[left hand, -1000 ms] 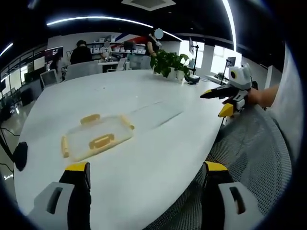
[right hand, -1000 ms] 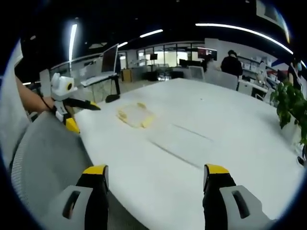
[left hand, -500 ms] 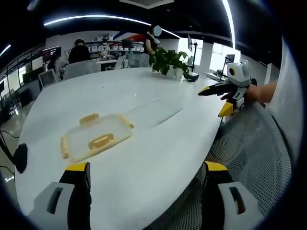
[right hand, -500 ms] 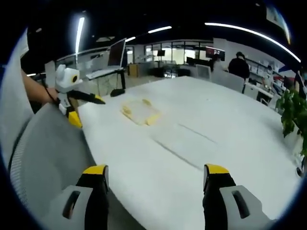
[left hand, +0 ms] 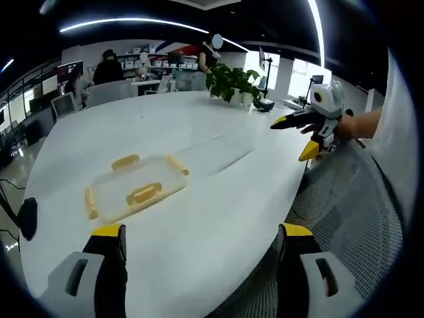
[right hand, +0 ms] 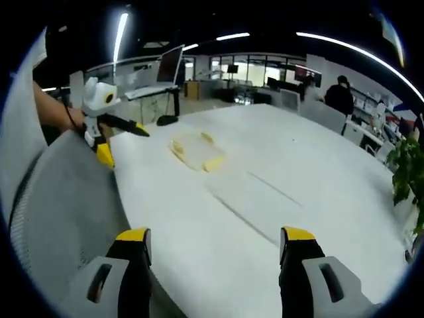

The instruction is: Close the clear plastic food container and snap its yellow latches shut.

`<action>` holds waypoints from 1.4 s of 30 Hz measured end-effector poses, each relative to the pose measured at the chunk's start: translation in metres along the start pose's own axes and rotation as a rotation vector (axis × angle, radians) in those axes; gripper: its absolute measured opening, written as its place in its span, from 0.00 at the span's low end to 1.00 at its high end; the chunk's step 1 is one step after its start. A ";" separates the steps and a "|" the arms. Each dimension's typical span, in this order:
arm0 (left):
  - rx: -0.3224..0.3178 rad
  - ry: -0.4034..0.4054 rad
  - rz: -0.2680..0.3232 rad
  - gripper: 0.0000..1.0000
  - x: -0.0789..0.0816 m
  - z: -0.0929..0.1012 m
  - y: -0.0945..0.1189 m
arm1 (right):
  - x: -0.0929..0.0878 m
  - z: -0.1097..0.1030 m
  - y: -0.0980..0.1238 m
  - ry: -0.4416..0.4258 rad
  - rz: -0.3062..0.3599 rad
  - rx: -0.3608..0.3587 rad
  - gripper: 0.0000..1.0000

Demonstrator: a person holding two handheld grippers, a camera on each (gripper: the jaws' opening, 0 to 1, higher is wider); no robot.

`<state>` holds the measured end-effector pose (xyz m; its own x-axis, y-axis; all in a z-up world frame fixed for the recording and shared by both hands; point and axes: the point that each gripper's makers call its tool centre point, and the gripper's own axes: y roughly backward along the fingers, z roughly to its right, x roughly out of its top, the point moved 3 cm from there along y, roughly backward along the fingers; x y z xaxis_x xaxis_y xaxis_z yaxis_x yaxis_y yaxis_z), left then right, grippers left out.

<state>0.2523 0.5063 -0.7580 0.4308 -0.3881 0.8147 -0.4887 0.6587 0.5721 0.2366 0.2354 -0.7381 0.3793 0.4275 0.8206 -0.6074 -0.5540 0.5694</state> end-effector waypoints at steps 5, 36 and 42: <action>0.006 -0.002 -0.021 0.92 -0.004 -0.006 0.000 | -0.001 -0.002 -0.008 0.031 -0.052 0.042 0.69; -0.022 -0.091 -0.091 0.90 -0.005 -0.023 -0.016 | 0.027 -0.004 -0.053 0.152 -0.078 0.141 0.68; -0.027 -0.108 -0.104 0.90 -0.006 -0.030 -0.018 | 0.035 0.000 -0.058 0.172 -0.073 0.148 0.68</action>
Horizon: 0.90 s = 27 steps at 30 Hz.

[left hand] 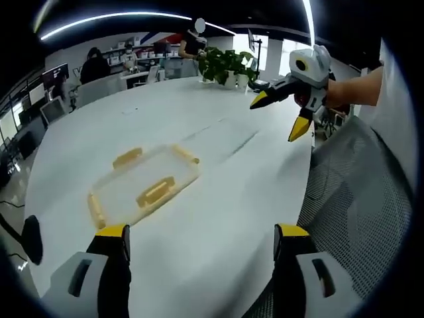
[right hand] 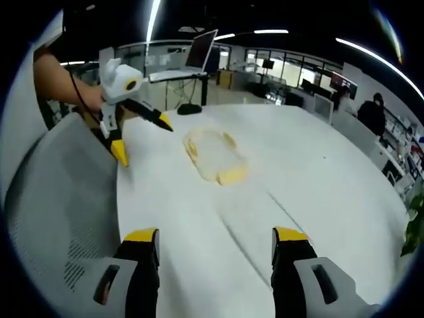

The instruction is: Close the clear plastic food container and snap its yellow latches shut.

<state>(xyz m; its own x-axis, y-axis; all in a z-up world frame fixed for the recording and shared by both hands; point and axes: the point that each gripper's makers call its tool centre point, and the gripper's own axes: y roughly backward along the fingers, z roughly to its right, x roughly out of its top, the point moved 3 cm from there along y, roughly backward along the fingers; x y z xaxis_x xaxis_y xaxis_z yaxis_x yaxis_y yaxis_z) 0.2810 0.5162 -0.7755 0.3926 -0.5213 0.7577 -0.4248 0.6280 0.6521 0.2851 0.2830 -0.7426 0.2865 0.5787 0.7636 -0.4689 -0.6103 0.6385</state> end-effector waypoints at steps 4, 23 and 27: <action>-0.001 0.001 -0.006 0.89 0.001 -0.006 -0.001 | 0.003 0.004 -0.005 0.017 -0.004 0.006 0.68; -0.022 -0.100 -0.067 0.87 0.001 -0.027 -0.007 | 0.017 0.011 -0.032 0.073 -0.032 0.063 0.68; -0.018 -0.110 -0.073 0.87 0.002 -0.037 -0.005 | 0.021 0.013 -0.039 0.077 -0.032 0.070 0.68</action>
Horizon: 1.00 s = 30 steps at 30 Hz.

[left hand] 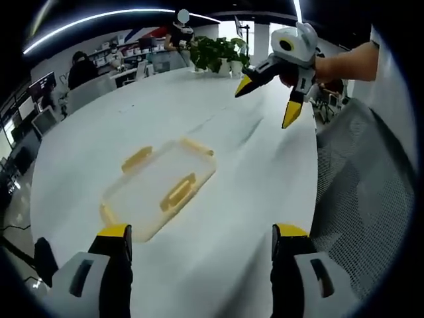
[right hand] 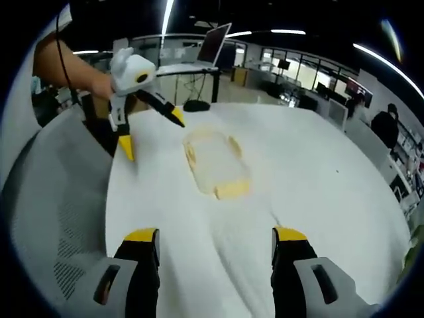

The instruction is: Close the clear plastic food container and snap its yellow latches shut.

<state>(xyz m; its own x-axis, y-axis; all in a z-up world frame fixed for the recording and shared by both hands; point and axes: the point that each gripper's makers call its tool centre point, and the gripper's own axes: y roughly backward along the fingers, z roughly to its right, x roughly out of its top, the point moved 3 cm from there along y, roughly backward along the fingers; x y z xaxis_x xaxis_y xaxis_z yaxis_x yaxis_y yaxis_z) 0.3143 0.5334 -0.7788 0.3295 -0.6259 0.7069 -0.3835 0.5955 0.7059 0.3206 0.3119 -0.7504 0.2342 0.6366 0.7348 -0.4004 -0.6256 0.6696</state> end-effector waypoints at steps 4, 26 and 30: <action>0.005 -0.006 -0.005 0.87 0.000 -0.008 0.000 | 0.004 0.002 -0.005 0.001 0.004 0.012 0.68; -0.021 -0.089 -0.065 0.84 -0.006 -0.030 -0.003 | 0.023 0.012 -0.027 0.052 -0.005 0.049 0.66; -0.021 -0.100 -0.076 0.83 -0.006 -0.034 -0.004 | 0.029 0.014 -0.031 0.071 -0.007 0.057 0.66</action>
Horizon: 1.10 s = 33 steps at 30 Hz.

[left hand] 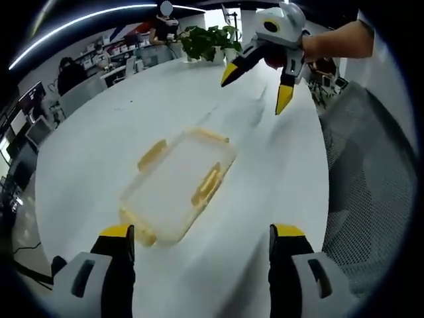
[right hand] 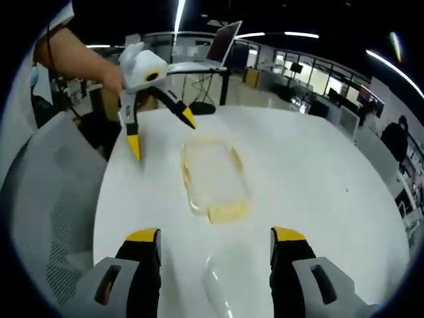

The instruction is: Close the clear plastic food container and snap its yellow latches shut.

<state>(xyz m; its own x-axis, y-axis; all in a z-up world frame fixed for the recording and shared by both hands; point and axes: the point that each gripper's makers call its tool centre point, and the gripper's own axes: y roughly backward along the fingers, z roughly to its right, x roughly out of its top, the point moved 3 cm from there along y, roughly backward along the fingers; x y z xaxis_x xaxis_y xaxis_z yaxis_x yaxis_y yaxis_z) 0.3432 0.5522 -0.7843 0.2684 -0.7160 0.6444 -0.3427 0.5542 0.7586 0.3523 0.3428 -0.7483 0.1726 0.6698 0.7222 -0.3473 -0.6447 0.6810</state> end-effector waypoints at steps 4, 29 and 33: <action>-0.003 -0.020 -0.016 0.83 -0.002 -0.005 -0.001 | 0.000 0.001 -0.005 0.018 -0.014 0.010 0.66; -0.044 -0.133 -0.101 0.76 -0.010 -0.032 -0.003 | 0.004 0.011 -0.036 0.084 -0.070 0.058 0.63; -0.058 -0.145 -0.100 0.76 -0.007 -0.033 -0.006 | 0.004 0.014 -0.041 0.091 -0.080 0.059 0.63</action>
<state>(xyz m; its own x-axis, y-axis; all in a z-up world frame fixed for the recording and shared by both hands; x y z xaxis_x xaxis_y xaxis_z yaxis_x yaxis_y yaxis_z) 0.3736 0.5678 -0.7904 0.1644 -0.8200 0.5483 -0.2671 0.4981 0.8250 0.3799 0.3664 -0.7714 0.1122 0.7488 0.6532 -0.2805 -0.6068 0.7438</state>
